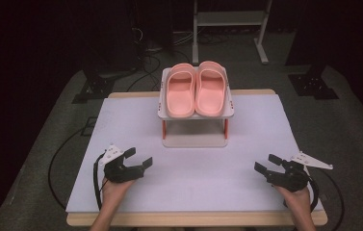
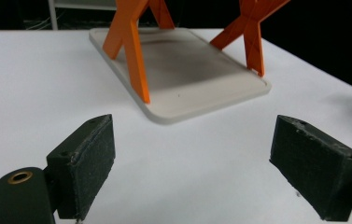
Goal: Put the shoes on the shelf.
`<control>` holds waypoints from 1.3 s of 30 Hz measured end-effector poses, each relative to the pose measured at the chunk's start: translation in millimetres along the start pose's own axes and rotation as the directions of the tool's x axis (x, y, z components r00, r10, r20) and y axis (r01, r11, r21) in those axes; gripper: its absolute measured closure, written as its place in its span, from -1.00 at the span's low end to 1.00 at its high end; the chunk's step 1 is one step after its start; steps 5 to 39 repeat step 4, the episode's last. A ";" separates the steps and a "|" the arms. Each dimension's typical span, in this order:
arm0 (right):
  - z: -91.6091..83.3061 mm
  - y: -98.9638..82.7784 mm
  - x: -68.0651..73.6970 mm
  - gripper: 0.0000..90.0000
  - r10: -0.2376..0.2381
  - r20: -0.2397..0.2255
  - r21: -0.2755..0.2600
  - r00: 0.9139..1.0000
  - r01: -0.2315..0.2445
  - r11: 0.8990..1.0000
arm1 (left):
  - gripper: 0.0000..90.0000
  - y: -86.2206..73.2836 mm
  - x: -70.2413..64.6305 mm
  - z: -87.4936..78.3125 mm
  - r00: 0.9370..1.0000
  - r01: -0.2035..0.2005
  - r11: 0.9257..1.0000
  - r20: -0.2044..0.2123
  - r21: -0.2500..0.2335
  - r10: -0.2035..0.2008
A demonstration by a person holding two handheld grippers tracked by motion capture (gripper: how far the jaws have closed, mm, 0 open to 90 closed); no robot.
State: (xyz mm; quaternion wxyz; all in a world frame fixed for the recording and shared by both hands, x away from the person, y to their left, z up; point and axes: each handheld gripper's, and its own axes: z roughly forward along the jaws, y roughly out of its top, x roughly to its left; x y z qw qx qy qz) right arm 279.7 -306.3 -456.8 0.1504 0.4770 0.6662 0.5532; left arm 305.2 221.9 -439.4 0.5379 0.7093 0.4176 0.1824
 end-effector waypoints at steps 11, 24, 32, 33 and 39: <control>-5.2 -7.7 2.8 -0.58 -0.003 0.003 -0.023 1.000 0.003 1.000 | -0.70 -8.2 -0.2 -3.7 1.000 0.009 1.000 0.000 -0.003 -0.009; -5.2 -7.7 2.8 -0.58 -0.003 0.003 -0.023 1.000 0.003 1.000 | -0.70 -8.2 -0.2 -3.7 1.000 0.009 1.000 0.000 -0.003 -0.009; -5.2 -7.7 2.8 -0.58 -0.003 0.003 -0.023 1.000 0.003 1.000 | -0.70 -8.2 -0.2 -3.7 1.000 0.009 1.000 0.000 -0.003 -0.009; -5.2 -7.7 2.8 -0.58 -0.003 0.003 -0.023 1.000 0.003 1.000 | -0.70 -8.2 -0.2 -3.7 1.000 0.009 1.000 0.000 -0.003 -0.009; -5.2 -7.7 2.8 -0.58 -0.003 0.003 -0.023 1.000 0.003 1.000 | -0.70 -8.2 -0.2 -3.7 1.000 0.009 1.000 0.000 -0.003 -0.009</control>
